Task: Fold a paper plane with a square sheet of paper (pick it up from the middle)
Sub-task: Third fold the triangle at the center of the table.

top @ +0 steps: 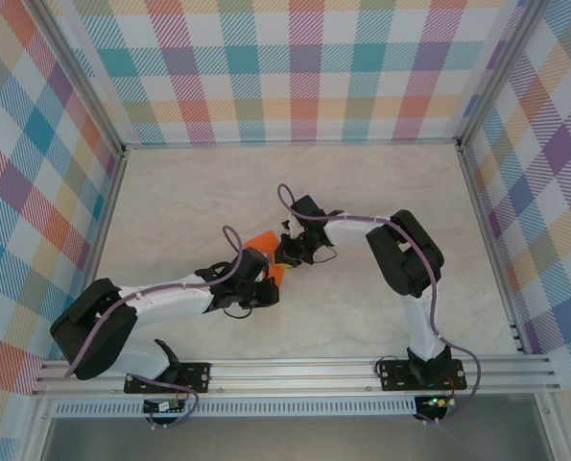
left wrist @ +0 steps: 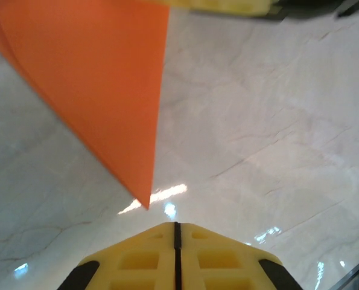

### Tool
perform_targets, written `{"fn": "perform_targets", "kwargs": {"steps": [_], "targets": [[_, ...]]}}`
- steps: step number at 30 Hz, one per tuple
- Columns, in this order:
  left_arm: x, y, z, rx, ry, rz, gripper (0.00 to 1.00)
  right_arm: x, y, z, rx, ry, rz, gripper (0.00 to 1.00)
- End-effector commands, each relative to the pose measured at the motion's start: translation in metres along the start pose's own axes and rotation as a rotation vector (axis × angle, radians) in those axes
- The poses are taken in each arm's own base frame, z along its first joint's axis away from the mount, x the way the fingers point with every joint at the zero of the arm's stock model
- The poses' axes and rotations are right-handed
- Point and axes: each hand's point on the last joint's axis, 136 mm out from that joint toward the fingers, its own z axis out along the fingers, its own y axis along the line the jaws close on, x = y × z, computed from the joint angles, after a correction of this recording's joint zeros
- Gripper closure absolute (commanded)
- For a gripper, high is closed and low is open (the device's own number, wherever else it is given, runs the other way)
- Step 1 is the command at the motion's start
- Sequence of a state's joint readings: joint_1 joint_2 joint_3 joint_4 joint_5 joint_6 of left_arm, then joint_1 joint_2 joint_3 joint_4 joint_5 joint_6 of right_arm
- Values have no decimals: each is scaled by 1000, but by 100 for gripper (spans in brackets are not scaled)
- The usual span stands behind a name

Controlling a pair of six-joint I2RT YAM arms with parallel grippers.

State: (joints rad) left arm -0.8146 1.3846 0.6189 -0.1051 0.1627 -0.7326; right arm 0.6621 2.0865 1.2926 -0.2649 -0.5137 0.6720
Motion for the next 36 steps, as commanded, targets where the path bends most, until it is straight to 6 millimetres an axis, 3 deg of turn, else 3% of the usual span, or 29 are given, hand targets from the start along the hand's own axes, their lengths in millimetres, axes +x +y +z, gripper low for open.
{"fn": "perform_targets", "kwargs": {"steps": [1,7,19,27,32,36], "targets": [[-24,-2,-4,-16,-92,-47,91,3,-28,8,104,-1,47,95],[-28,-3,17,3,-83,-90,93,-7,-1,-6,45,-39,13,95],[2,39,30,-105,-24,-136,97,-1,21,-22,-34,-48,-28,94],[10,48,32,-127,-2,-143,97,21,-7,-2,5,23,2,94],[12,46,31,-123,13,-135,97,13,-15,-1,55,8,-16,94],[18,49,31,-138,43,-132,97,-6,-20,-7,61,-34,-23,94]]}}
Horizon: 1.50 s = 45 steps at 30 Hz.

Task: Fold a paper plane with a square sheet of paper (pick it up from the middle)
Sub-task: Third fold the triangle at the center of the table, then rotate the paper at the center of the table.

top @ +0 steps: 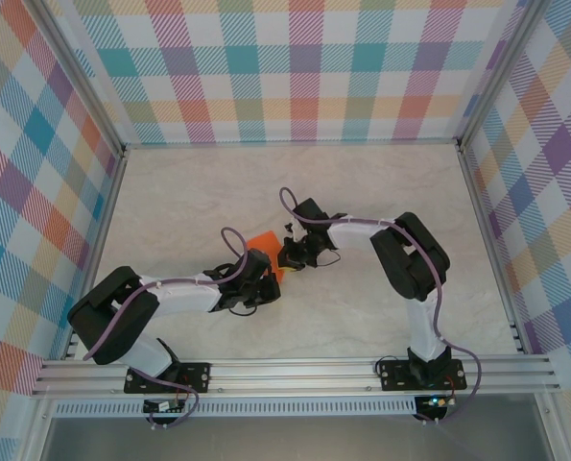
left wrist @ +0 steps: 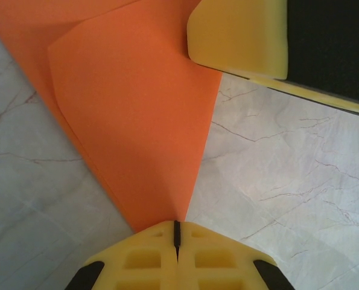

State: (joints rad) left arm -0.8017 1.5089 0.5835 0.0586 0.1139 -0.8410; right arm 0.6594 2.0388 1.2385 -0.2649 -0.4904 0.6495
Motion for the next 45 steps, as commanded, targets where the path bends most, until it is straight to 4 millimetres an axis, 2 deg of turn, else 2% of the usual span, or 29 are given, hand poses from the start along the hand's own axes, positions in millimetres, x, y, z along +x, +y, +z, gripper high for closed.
{"fn": "perform_targets", "kwargs": {"steps": [1,5,10,14,16,19,23,27,30,33,41,45], "targets": [[24,36,2,-118,94,-11,97,-19,-15,-1,35,-32,-6,94],[29,40,2,-128,112,-14,97,-40,-15,-11,25,-75,-13,94],[29,38,0,-124,117,0,97,-59,-25,-26,58,-122,5,93],[17,19,-10,-83,91,31,93,-62,-19,-44,70,-164,-19,92],[7,4,-21,-53,58,56,88,-61,-14,-53,72,-186,-37,89],[-10,-5,-38,-47,-9,72,75,-60,-10,-58,78,-196,-61,84],[-28,1,-58,-70,-93,35,57,-60,1,-53,74,-190,-101,79],[-38,31,-74,-165,-145,-59,47,-63,17,-44,94,-194,-152,76],[-41,51,-78,-211,-160,-139,45,-67,28,-42,114,-217,-188,75],[-42,60,-78,-227,-163,-184,43,-70,34,-38,159,-230,-227,71],[-44,64,-78,-229,-165,-204,41,-69,50,-10,138,-137,-308,66],[-44,62,-77,-221,-159,-200,40,-74,37,4,196,-98,-269,65]]}}
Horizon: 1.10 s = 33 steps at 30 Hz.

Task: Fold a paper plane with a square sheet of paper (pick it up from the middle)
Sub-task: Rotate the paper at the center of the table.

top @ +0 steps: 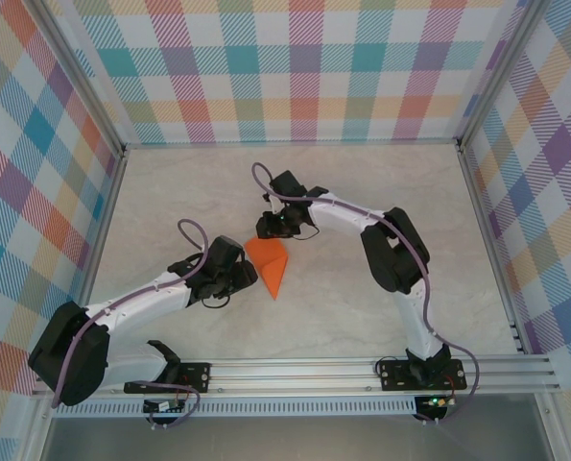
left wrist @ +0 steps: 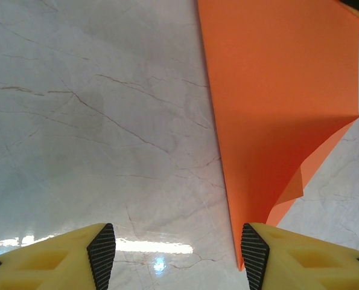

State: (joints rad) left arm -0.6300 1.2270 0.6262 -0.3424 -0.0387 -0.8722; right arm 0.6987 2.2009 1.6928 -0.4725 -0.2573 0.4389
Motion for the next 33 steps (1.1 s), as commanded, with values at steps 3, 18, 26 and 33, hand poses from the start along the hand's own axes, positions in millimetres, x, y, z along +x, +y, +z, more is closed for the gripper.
{"fn": "perform_targets", "kwargs": {"steps": [3,18,26,33], "targets": [[0,7,-2,-14,8,-8,38,14,-22,17,102,87,35,66],[9,-26,-3,122,69,109,37,39,-93,-29,477,-14,273,64],[22,-61,2,233,95,209,43,43,-71,-67,361,-126,333,60],[14,-86,9,246,48,283,60,40,-47,-101,195,-203,286,37]]}}
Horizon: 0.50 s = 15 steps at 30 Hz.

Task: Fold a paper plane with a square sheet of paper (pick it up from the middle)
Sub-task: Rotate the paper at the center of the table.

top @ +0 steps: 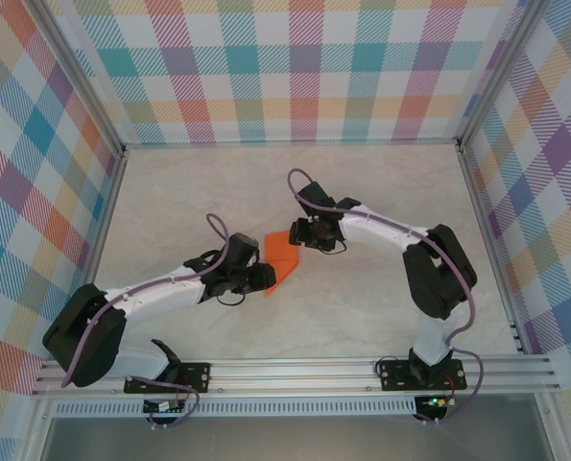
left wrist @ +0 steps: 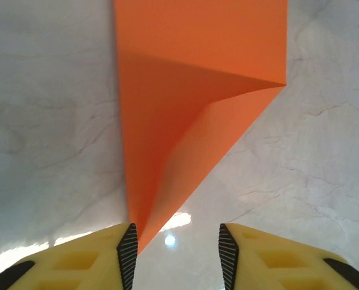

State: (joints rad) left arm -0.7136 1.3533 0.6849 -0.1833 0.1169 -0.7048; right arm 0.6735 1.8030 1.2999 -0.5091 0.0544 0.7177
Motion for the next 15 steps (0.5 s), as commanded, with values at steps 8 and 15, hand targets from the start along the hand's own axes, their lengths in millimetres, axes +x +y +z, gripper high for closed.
{"fn": "perform_targets", "kwargs": {"steps": [8,15], "targets": [[-29,-9,10,-53,-101,29,74,13,4,-16,-233,6,-28,27],[-34,16,17,-175,-141,20,81,38,10,-15,-385,92,-85,27]]}}
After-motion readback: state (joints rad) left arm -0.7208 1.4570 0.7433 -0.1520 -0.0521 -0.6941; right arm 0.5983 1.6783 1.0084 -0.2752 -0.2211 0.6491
